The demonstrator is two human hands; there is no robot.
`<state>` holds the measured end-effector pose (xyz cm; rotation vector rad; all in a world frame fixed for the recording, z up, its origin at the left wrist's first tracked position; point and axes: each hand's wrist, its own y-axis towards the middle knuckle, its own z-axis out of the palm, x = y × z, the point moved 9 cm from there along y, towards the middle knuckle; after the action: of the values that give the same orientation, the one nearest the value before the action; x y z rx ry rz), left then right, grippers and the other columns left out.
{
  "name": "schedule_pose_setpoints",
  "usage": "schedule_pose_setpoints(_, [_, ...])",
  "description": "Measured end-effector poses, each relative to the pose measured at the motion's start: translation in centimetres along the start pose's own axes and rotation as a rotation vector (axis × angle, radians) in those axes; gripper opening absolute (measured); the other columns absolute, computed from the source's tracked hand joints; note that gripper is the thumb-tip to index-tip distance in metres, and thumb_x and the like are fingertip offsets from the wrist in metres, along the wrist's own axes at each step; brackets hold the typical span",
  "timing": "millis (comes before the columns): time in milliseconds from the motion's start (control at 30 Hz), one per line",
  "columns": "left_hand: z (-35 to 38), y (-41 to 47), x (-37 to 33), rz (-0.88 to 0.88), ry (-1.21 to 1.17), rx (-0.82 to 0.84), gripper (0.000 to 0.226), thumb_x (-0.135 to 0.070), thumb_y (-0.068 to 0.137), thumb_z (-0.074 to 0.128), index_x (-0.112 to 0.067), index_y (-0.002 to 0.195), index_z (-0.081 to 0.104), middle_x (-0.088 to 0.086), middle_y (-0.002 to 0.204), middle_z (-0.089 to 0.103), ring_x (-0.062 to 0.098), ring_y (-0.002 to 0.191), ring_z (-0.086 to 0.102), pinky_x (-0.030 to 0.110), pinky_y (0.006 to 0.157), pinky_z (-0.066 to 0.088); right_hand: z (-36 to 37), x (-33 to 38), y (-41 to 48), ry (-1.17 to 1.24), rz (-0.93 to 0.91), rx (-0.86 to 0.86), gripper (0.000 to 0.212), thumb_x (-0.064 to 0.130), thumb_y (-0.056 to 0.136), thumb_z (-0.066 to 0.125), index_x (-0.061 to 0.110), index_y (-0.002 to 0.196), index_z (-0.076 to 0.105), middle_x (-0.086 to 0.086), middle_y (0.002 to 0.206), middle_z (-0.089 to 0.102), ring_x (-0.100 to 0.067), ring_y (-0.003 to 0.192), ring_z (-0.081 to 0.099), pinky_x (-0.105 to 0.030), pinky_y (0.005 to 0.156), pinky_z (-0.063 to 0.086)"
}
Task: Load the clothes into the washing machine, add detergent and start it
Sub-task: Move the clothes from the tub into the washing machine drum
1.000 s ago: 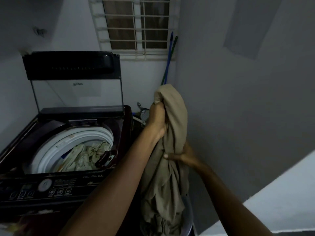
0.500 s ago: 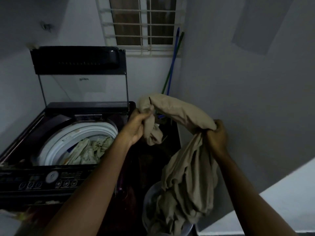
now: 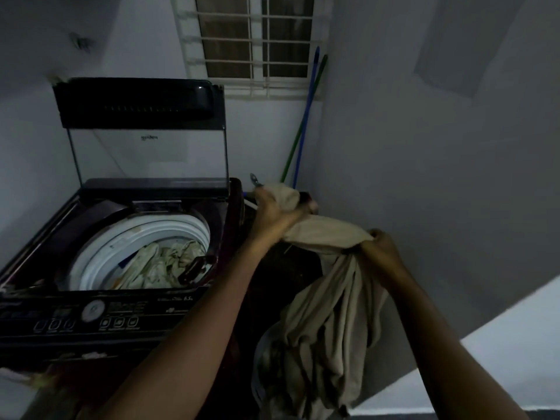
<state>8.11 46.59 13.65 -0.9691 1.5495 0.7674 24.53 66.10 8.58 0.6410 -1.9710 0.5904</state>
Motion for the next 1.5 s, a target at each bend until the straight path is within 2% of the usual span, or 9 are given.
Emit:
schedule_pose_setpoints(133, [6.3,-3.0,2.2,0.142,0.338,0.359,0.133,-0.060,0.050,0.089,-0.033,0.144,-0.001,-0.002,0.151,0.028,0.017,0.138,0.033,0.033,0.108,0.040,1.2,6.4,-0.3,0.090,-0.087,0.025,0.027,0.011,0.080,0.060,0.008,0.106,0.052,-0.008,0.097,0.057,-0.012,0.076,0.053,-0.023,0.065,0.045])
schedule_pose_setpoints(300, [4.3,-1.8,1.7,0.143,0.002,0.144,0.088,-0.028,0.062,0.092,-0.027,0.130,0.036,-0.007,0.120,0.057,0.010,0.107,0.059,0.022,0.083,0.052,4.3,12.5,-3.8,-0.015,-0.282,0.410,0.057,-0.014,0.081,0.058,0.007,0.131,0.044,-0.006,0.121,0.053,-0.017,0.103,0.053,-0.020,0.075,0.050])
schedule_pose_setpoints(500, [-0.2,-0.5,1.1,0.046,-0.330,-0.167,0.065,-0.017,0.065,0.084,-0.013,0.124,0.057,0.003,0.112,0.070,0.018,0.099,0.070,0.038,0.085,0.060,2.6,10.2,-5.4,0.200,-0.390,0.457,0.080,0.013,0.073,0.080,0.027,0.141,0.039,0.018,0.137,0.048,0.013,0.120,0.046,-0.014,0.100,0.040])
schedule_pose_setpoints(667, [1.5,-2.3,-0.9,-0.108,-0.763,-0.122,0.041,-0.014,0.078,0.071,-0.005,0.117,0.066,0.015,0.108,0.072,0.028,0.094,0.070,0.039,0.077,0.060,6.8,0.7,-4.3,-0.103,-0.197,0.357,0.155,0.061,0.038,0.090,0.046,0.145,-0.020,0.014,0.160,-0.006,-0.012,0.146,0.012,-0.043,0.117,0.026])
schedule_pose_setpoints(800, [3.3,-3.1,-1.4,-0.294,-1.000,0.051,0.027,-0.027,0.090,0.060,-0.008,0.107,0.069,0.013,0.097,0.072,0.030,0.091,0.066,0.040,0.077,0.055,9.4,0.4,-5.1,0.151,-0.232,0.208,0.093,0.039,0.068,0.085,0.022,0.144,0.034,0.004,0.136,0.050,-0.011,0.121,0.051,-0.025,0.096,0.044])
schedule_pose_setpoints(900, [-2.2,-1.7,-1.1,-0.106,-0.799,-0.168,0.066,-0.023,0.062,0.080,-0.002,0.121,0.059,0.016,0.112,0.068,0.033,0.101,0.067,0.035,0.073,0.056,5.7,1.2,-4.2,0.105,-0.308,0.025,0.027,0.008,0.082,0.070,0.018,0.106,0.065,0.001,0.098,0.067,-0.019,0.098,0.066,-0.029,0.079,0.052])
schedule_pose_setpoints(1133, [-4.2,-2.7,-3.1,0.305,0.440,-0.211,0.110,-0.036,0.079,0.076,-0.039,0.153,-0.005,0.017,0.133,0.058,0.036,0.110,0.063,0.042,0.086,0.054,-4.0,8.2,-2.8,0.137,-0.429,-0.417,0.034,0.010,0.069,0.048,0.017,0.097,0.068,0.002,0.088,0.068,-0.017,0.082,0.063,-0.033,0.075,0.053])
schedule_pose_setpoints(1267, [0.7,-2.4,-2.0,0.256,0.282,-0.007,0.091,-0.027,0.083,0.074,-0.041,0.151,0.015,0.008,0.144,0.049,0.025,0.126,0.053,0.030,0.097,0.044,-0.6,13.2,-3.3,0.188,-0.467,-0.271,0.022,0.007,0.081,0.052,0.021,0.093,0.064,0.005,0.088,0.065,-0.012,0.082,0.061,-0.026,0.074,0.050])
schedule_pose_setpoints(1500, [2.2,-2.8,-0.9,0.176,-0.147,0.310,0.140,-0.022,0.052,0.098,-0.053,0.149,0.003,-0.003,0.159,0.028,0.011,0.140,0.037,0.037,0.110,0.043,2.1,15.3,-2.8,0.286,-0.392,0.011,0.011,0.011,0.085,0.063,0.022,0.087,0.061,-0.002,0.091,0.066,-0.020,0.088,0.064,-0.034,0.082,0.057])
